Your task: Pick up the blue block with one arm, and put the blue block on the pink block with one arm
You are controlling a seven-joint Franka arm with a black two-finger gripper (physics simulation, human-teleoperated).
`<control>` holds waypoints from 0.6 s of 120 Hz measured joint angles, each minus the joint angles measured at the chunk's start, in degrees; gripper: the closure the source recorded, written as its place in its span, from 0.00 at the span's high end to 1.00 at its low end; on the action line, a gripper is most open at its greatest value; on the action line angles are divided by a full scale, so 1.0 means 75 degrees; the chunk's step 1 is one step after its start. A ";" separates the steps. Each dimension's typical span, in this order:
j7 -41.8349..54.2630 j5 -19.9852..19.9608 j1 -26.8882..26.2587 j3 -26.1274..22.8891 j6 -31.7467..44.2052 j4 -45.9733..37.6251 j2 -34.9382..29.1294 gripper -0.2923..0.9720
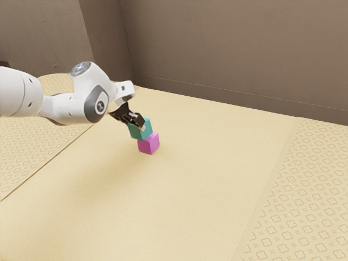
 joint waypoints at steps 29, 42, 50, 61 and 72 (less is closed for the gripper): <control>-0.0074 0.0148 -0.0029 0.0032 0.0016 0.0493 0.0405 0.50; -0.0098 0.0211 -0.0030 0.0038 0.0004 0.0679 0.0586 0.50; -0.0111 0.0246 -0.0031 0.0047 0.0000 0.0708 0.0610 0.50; -0.0127 0.0274 -0.0035 0.0050 -0.0005 0.0725 0.0613 0.51; -0.0140 0.0288 -0.0032 0.0051 -0.0008 0.0730 0.0613 0.51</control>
